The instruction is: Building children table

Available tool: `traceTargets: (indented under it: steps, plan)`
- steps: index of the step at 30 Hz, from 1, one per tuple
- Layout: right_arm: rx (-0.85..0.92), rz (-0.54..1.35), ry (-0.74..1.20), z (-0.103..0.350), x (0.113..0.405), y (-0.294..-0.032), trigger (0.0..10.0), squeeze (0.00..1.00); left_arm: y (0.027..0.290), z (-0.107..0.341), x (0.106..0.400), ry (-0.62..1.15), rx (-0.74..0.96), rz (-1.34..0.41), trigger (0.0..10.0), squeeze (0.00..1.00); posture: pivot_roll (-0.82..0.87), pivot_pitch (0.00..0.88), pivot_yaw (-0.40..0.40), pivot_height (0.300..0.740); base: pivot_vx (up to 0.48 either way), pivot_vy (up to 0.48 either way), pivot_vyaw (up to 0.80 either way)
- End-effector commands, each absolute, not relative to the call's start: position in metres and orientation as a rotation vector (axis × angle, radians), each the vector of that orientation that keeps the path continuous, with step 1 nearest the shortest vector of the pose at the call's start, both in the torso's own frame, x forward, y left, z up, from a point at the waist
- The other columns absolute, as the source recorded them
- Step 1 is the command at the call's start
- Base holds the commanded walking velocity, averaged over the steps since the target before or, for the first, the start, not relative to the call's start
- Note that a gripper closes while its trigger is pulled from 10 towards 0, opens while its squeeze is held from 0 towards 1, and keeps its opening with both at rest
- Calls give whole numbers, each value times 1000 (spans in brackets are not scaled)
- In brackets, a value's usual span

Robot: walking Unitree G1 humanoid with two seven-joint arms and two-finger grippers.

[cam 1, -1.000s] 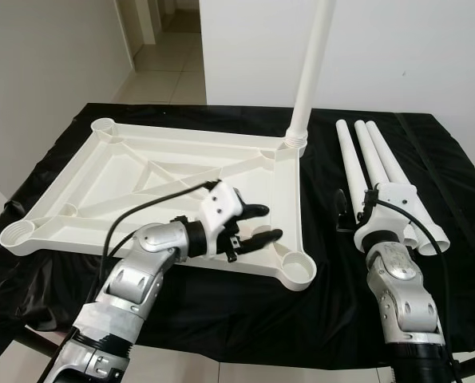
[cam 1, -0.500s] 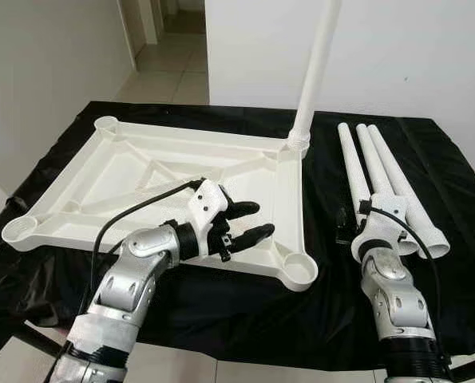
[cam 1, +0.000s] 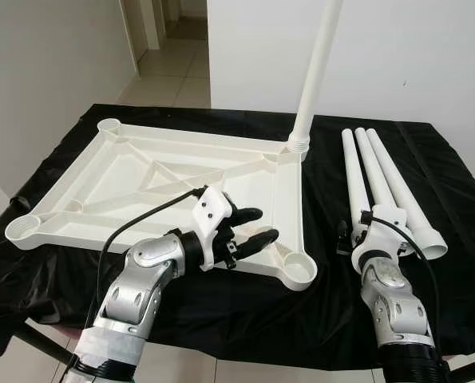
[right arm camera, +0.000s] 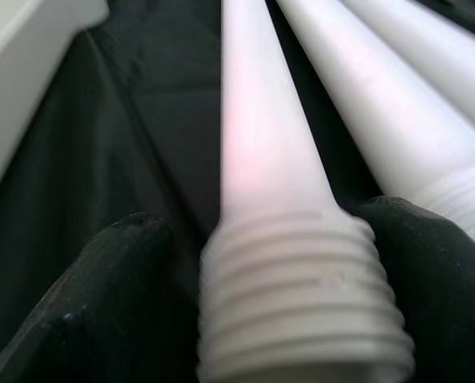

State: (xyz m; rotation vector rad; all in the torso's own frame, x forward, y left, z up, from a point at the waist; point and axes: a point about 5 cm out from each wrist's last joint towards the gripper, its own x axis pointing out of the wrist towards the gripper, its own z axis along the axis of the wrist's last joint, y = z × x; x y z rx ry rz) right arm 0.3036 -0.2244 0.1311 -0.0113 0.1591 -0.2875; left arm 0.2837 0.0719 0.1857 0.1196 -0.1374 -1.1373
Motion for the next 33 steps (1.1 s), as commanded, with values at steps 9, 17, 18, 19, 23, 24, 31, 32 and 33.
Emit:
traceTargets:
  steps: [9,17,18,19,23,24,31,32,33]
  plan:
    - [-49,-219,204,114,301,-225,10000,0,82,183,290,-126,127,-910,10000,0,-26,57,13,740,0,0,0]
    - [-94,-163,164,110,308,-224,10000,0,82,183,291,-125,126,-895,10000,0,-21,63,12,740,0,0,0]
    - [-96,-156,167,108,309,-224,10000,0,82,183,291,-125,126,-894,10000,0,-22,65,13,740,0,0,0]
    - [-101,-152,163,107,311,-223,10000,0,82,183,291,-125,130,-894,10000,0,-22,65,13,740,0,0,0]
    - [-105,-145,150,105,315,-222,10000,0,82,182,290,-125,135,-886,10000,0,-20,65,16,740,0,0,0]
    - [-105,-145,150,105,315,-222,10000,0,82,182,290,-125,135,-886,10000,0,-20,65,16,740,0,0,0]
    - [-87,-154,133,101,324,-219,10000,0,80,182,288,-122,136,-901,10000,0,-16,68,19,740,0,0,0]
    - [-79,-160,125,98,326,-218,10000,0,79,181,285,-120,138,-913,10000,0,-16,68,19,740,0,0,0]
    - [-79,-160,125,98,326,-218,10000,0,79,181,285,-120,138,-913,10000,0,-16,68,19,740,0,0,0]
